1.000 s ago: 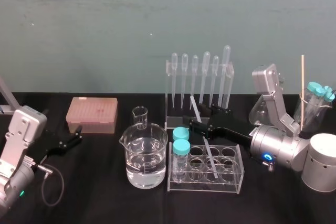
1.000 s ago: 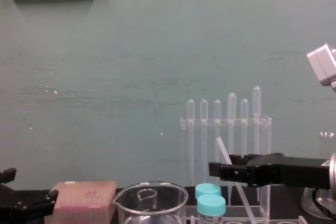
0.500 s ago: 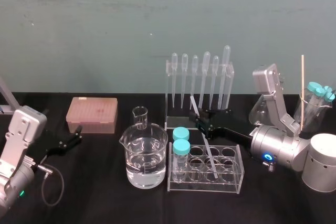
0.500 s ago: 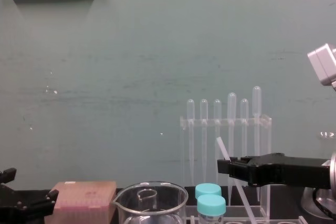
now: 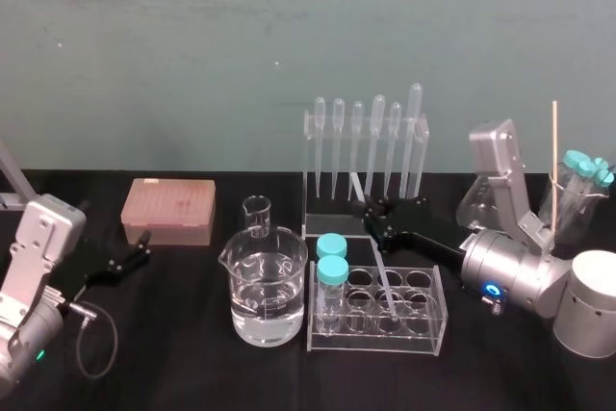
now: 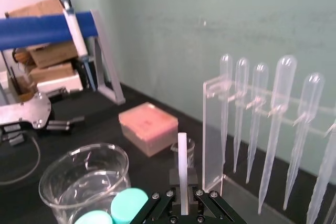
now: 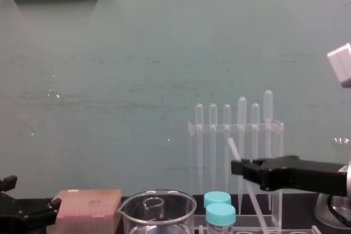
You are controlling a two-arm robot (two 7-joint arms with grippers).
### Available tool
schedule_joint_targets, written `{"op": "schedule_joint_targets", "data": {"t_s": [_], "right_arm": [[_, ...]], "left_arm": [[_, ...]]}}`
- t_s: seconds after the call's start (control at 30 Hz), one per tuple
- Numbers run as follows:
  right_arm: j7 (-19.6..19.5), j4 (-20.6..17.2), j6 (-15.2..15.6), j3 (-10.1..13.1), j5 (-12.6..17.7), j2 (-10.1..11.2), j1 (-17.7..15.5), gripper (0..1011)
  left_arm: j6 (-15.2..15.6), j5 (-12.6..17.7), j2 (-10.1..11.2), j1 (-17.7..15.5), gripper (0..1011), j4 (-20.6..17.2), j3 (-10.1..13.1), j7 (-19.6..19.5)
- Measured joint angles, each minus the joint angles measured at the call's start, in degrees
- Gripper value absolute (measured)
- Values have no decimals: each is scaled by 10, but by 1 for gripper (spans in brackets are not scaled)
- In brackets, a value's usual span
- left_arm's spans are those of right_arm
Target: Pick up the stirring rod with one hand, then place it down.
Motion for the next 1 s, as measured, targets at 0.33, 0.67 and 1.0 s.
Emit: {"op": "schedule_joint_targets", "data": {"t_s": [0.33,0.67,1.0], "right_arm": [[-9,-35,-90,36,-4,-5,-50,69],[-5,-100,-144,83,12,4,-94,69],[9,-131,-190,115,23,-3,-85,69]], "left_arm": [[0,0,0,0,1000,0,0,0],[0,0,0,0,1000,0,0,0],[0,0,0,0,1000,0,0,0]]}}
